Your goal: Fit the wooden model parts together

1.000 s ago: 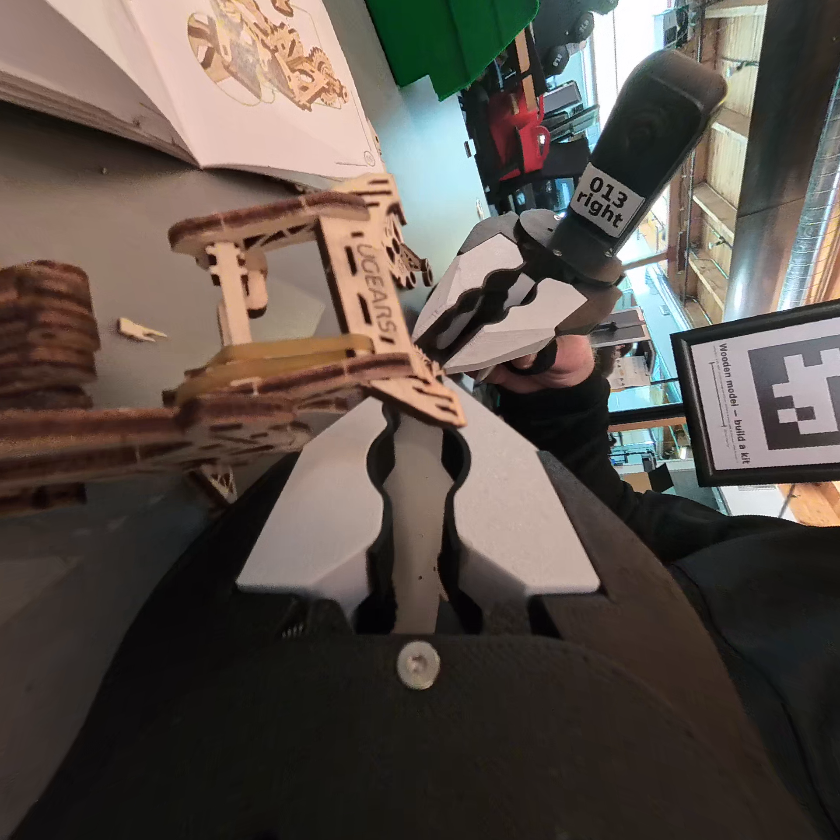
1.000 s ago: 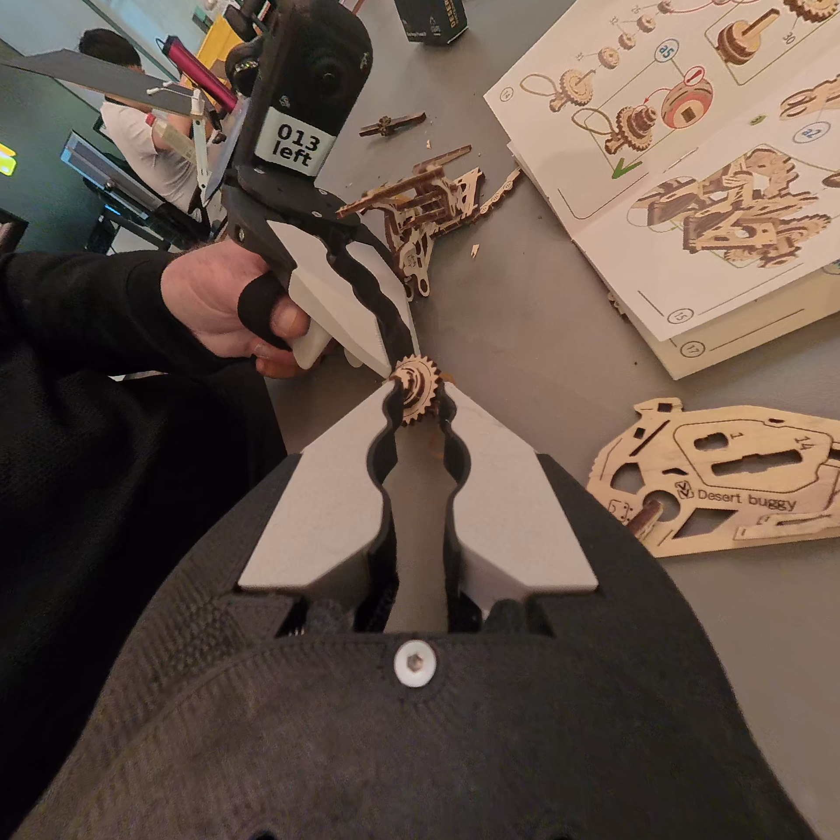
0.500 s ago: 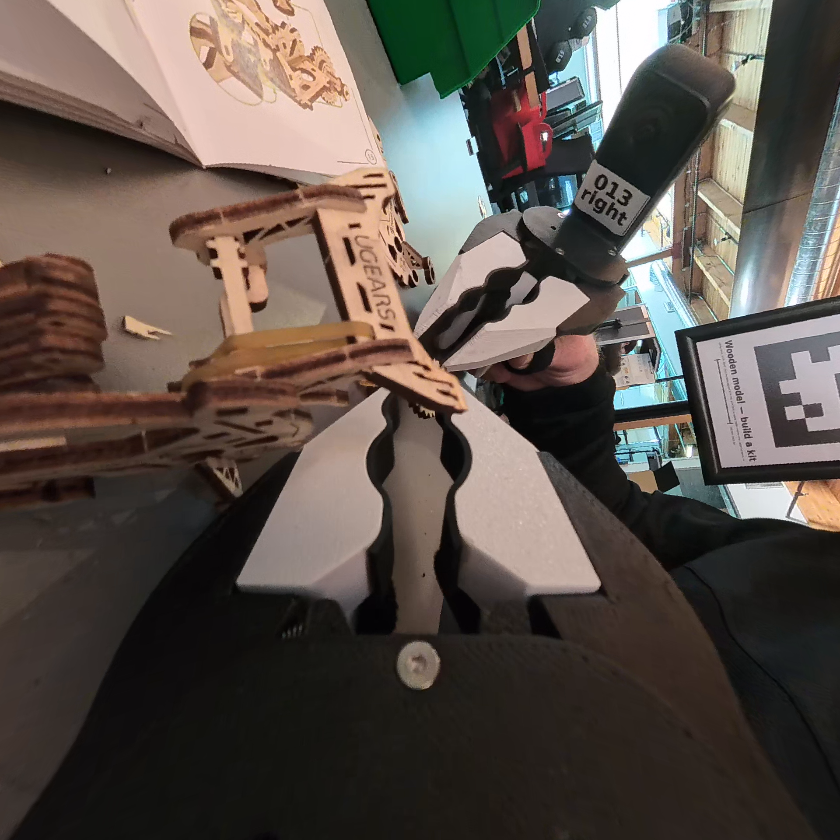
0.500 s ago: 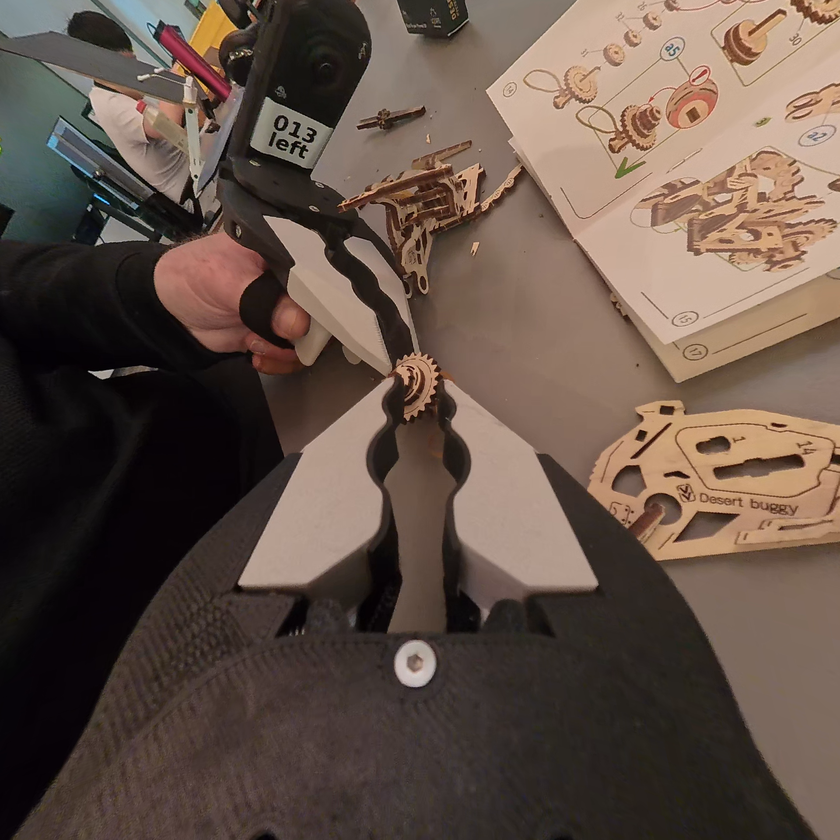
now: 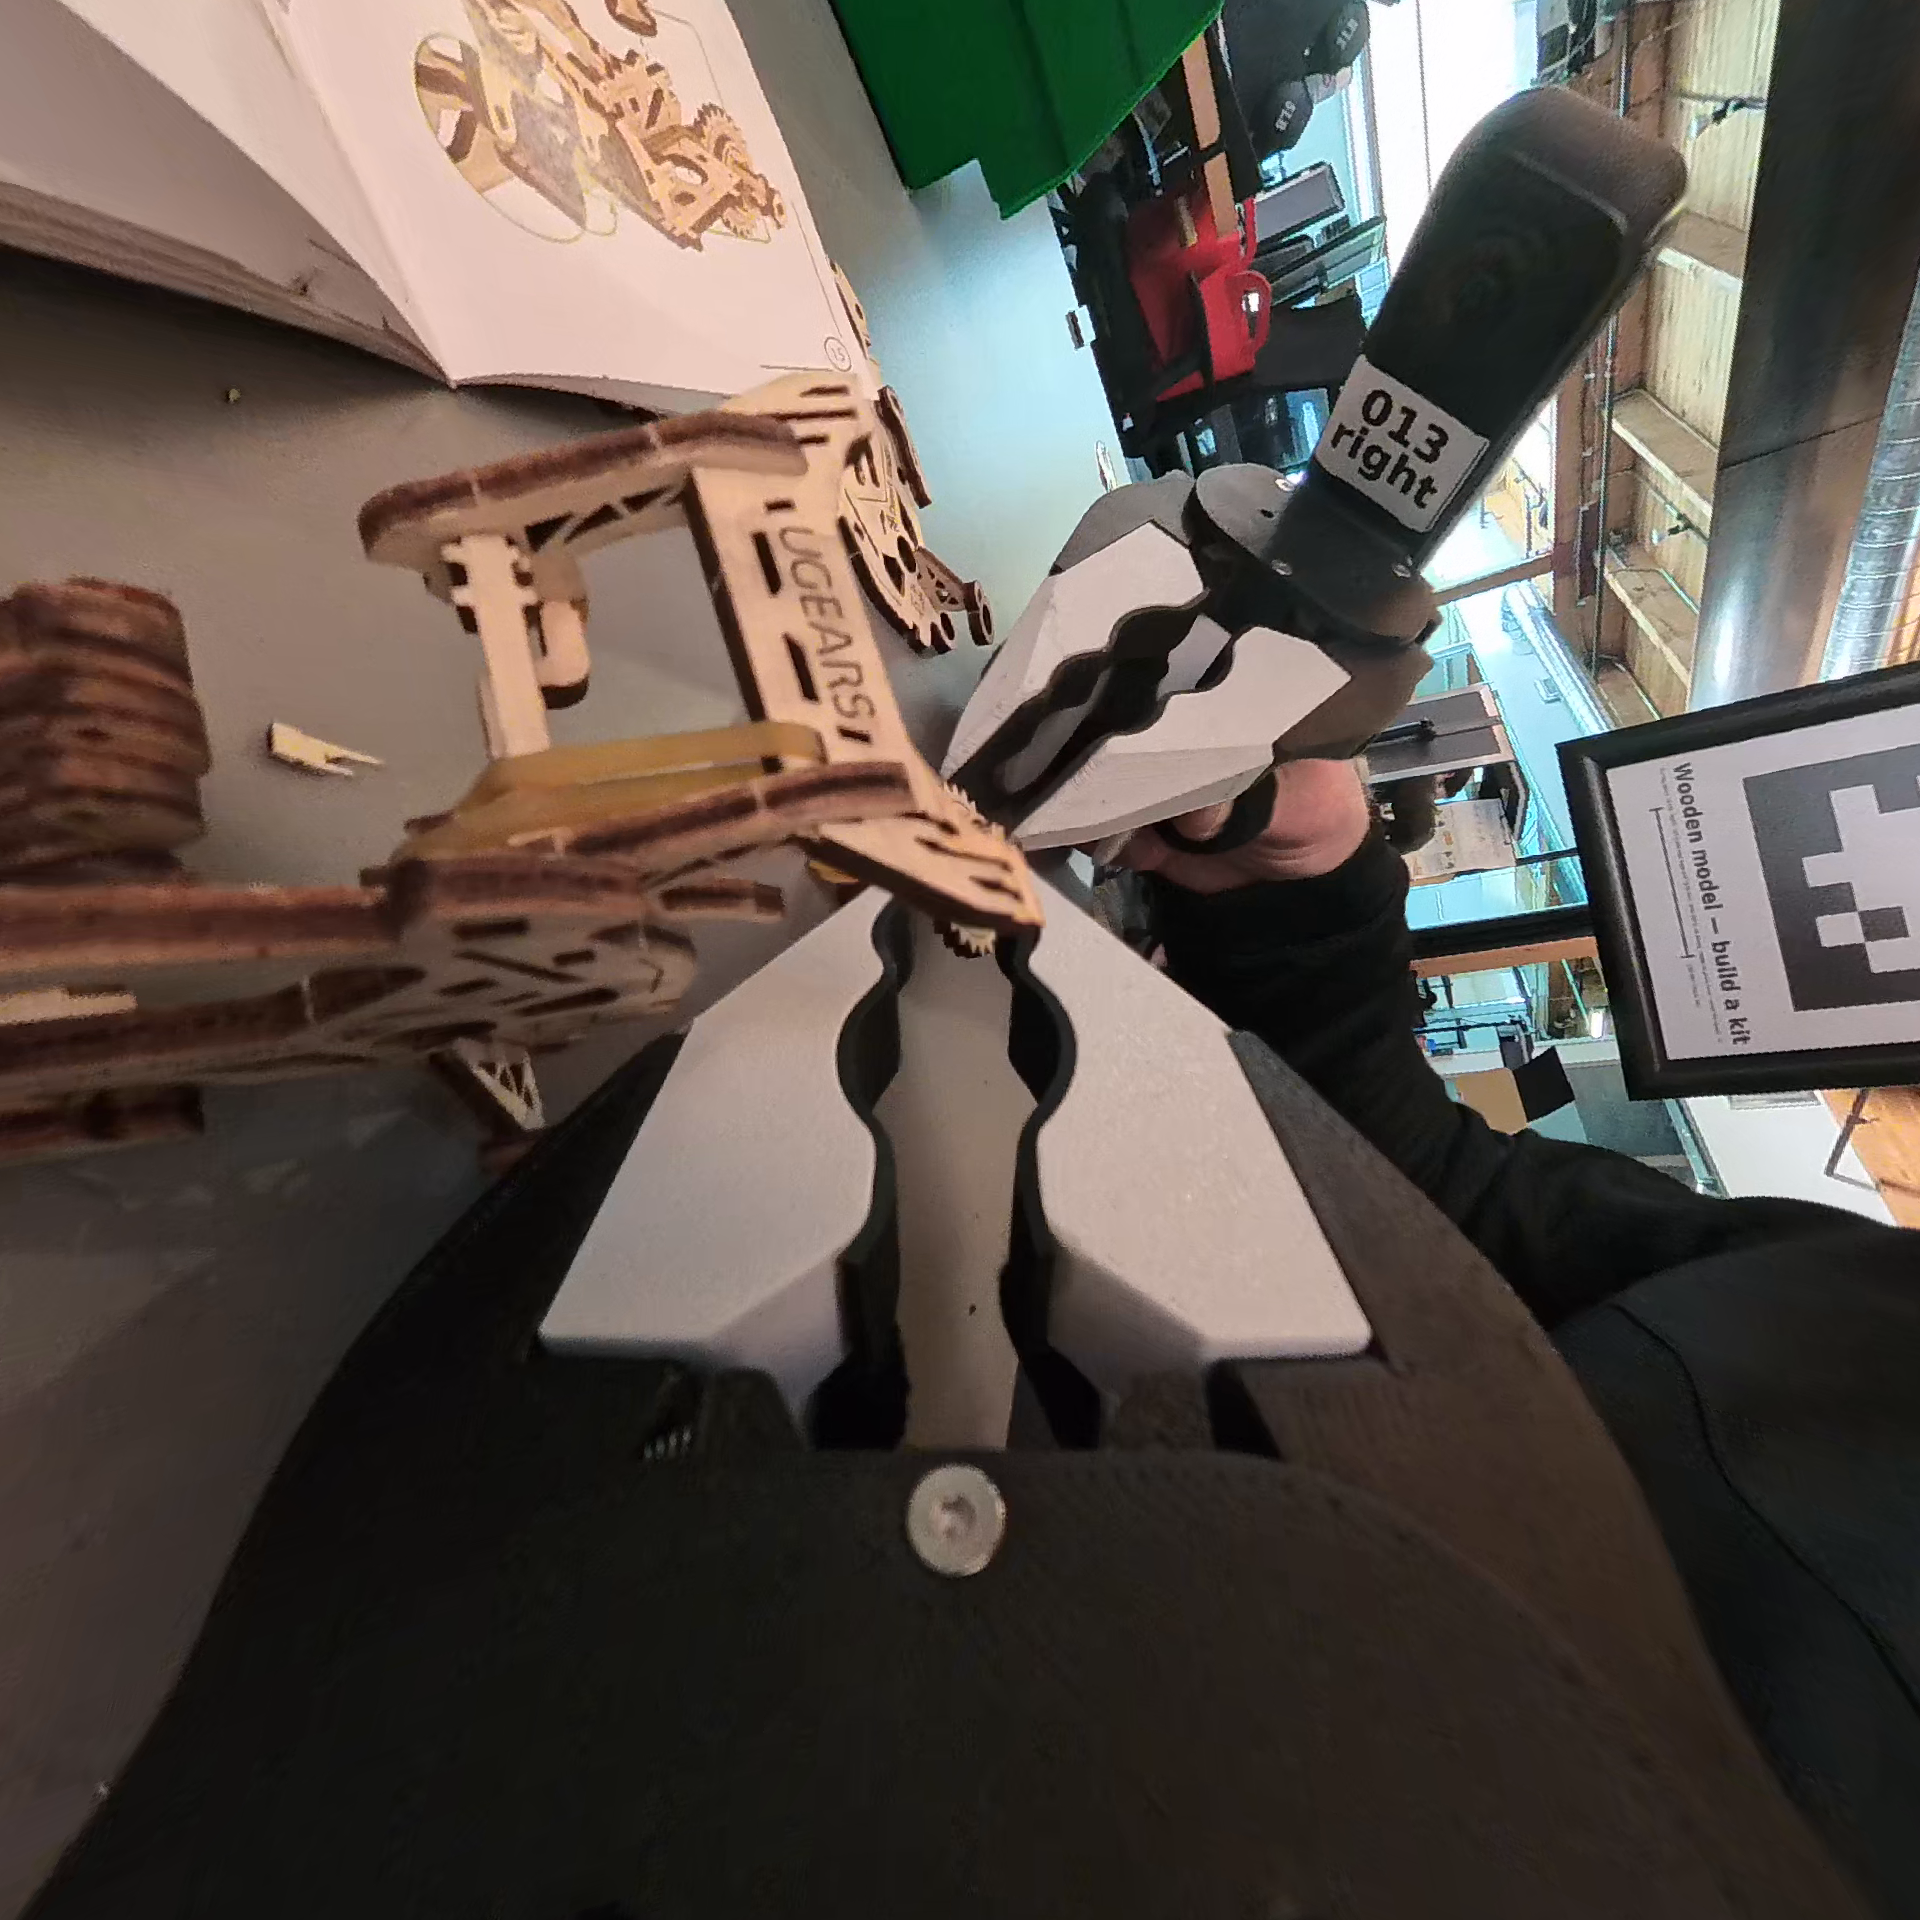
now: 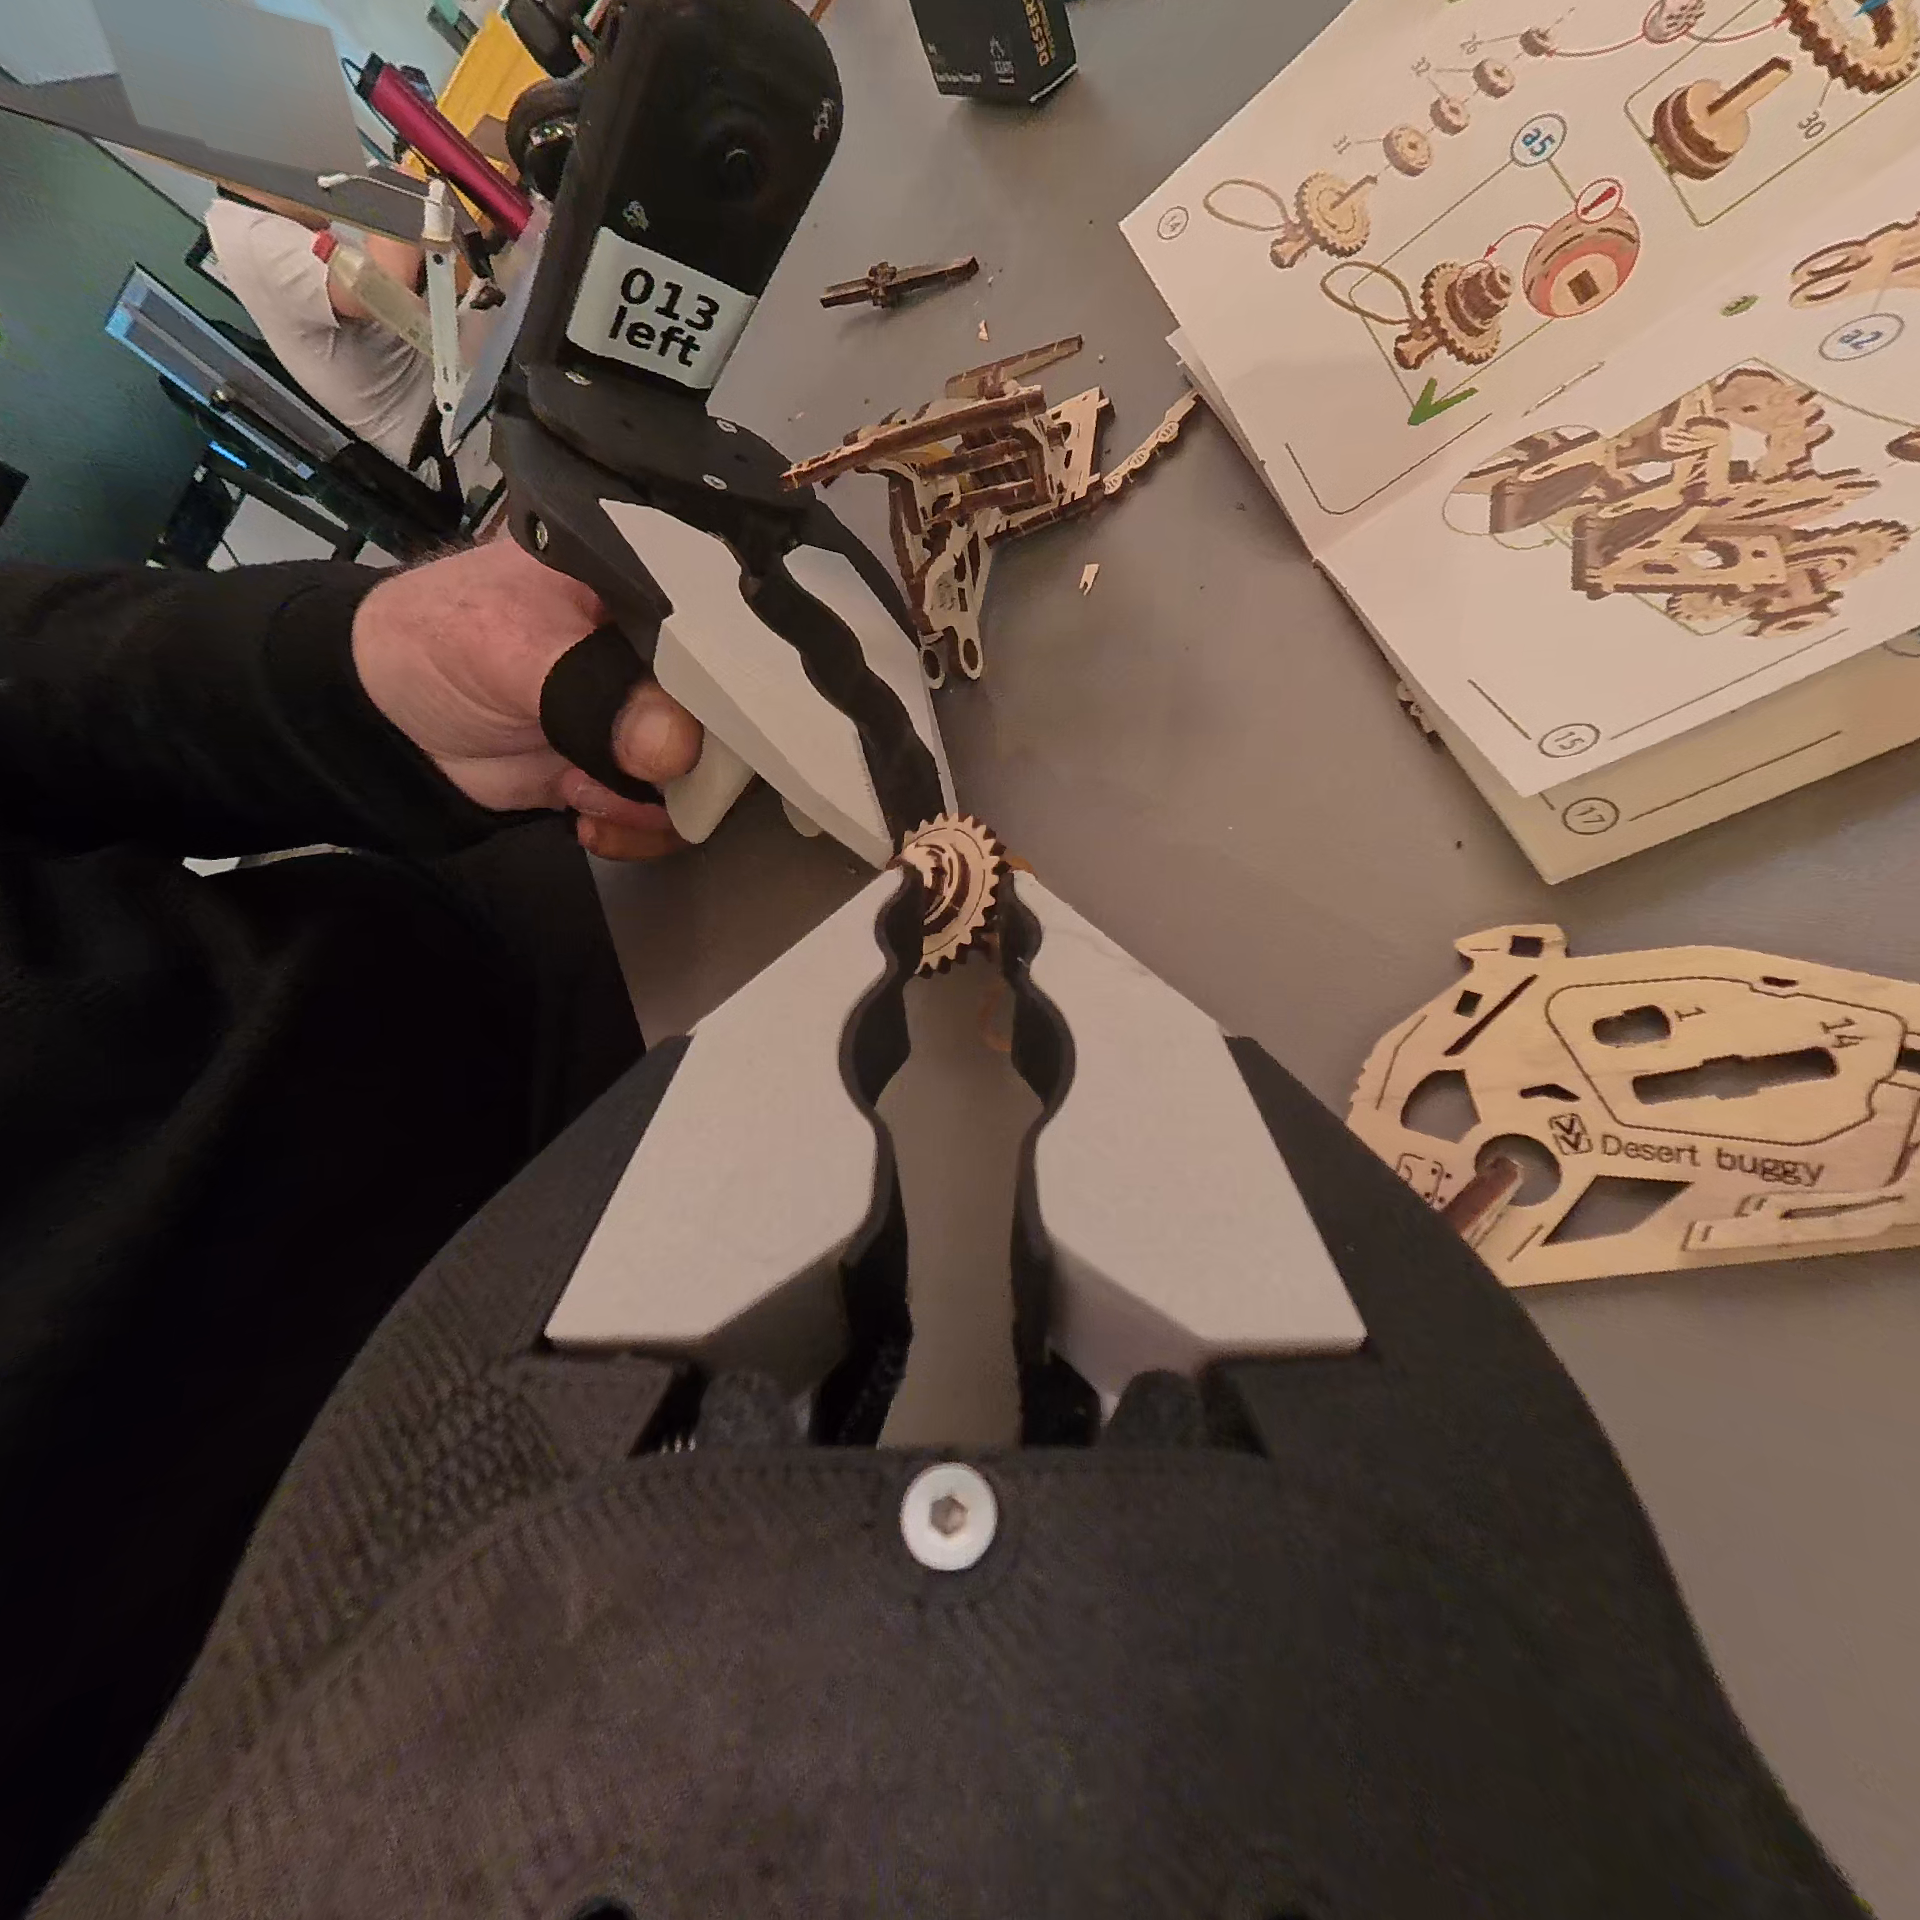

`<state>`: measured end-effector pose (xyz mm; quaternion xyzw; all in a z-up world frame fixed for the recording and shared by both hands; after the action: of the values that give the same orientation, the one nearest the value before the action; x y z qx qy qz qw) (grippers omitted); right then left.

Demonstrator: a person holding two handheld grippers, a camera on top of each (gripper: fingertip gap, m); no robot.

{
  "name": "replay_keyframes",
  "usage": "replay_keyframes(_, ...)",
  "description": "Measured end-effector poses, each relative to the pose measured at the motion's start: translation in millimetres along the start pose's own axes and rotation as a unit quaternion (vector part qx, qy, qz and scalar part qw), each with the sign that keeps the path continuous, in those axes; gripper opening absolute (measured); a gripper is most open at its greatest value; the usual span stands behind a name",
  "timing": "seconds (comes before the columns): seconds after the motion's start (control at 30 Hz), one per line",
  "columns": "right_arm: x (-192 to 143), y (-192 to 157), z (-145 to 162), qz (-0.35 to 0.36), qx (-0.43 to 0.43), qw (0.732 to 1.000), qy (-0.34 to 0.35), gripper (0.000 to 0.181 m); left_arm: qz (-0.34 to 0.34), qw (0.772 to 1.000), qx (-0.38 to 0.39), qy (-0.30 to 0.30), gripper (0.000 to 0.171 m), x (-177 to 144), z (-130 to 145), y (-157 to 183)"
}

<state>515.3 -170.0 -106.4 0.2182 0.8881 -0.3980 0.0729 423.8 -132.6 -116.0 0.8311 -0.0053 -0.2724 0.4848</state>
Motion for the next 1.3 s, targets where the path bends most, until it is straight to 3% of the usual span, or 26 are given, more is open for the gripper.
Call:
replay_keyframes(0.3,-2,0,-1,-0.014,0.013,1.000,0.009,0.017,0.002,1.000,0.006,0.011,0.019,-4,0,2)
replay_keyframes(0.6,-4,-1,0,-0.002,0.002,1.000,0.012,0.012,-0.009,1.000,0.027,0.008,0.016,-7,5,4)
replay_keyframes(0.87,-19,-5,-3,0.017,-0.031,0.998,0.058,0.026,-0.030,0.992,0.123,0.026,0.021,-32,16,19)
replay_keyframes(1.0,-30,-14,-4,0.040,-0.073,0.993,0.078,0.027,-0.072,0.976,0.197,0.062,0.034,-68,15,29)
replay_keyframes(1.13,-34,-27,-2,0.106,-0.133,0.984,0.058,0.019,-0.129,0.959,0.231,0.106,0.041,-129,7,24)
replay_keyframes(1.3,-15,-58,-6,0.145,-0.210,0.967,0.006,0.009,-0.256,0.915,0.303,0.072,0.045,-201,21,-7)
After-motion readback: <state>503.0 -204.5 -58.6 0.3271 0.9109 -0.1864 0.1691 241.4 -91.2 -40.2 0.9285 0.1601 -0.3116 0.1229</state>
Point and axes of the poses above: each gripper's, where its closed fingertips meet, x out along the fingers, z out of its underside, y = z × x across the jaws, the point moved 5 cm from there along -x, back along the fingers, and after that the axes turned 11 degrees about -z, right-handed, at the moved point
